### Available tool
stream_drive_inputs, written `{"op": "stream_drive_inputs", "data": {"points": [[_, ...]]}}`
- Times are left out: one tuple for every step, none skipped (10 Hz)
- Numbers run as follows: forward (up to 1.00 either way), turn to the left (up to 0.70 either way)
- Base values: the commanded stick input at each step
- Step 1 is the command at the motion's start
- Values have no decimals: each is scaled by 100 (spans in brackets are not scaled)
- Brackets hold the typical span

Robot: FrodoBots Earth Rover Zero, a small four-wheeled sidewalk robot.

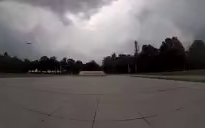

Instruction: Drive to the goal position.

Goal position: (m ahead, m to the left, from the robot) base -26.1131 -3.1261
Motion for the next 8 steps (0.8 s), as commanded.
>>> {"op": "stream_drive_inputs", "data": {"points": [[70, 0], [70, 0], [0, 0], [0, 0], [0, 0], [0, 0], [0, 0], [0, 0]]}}
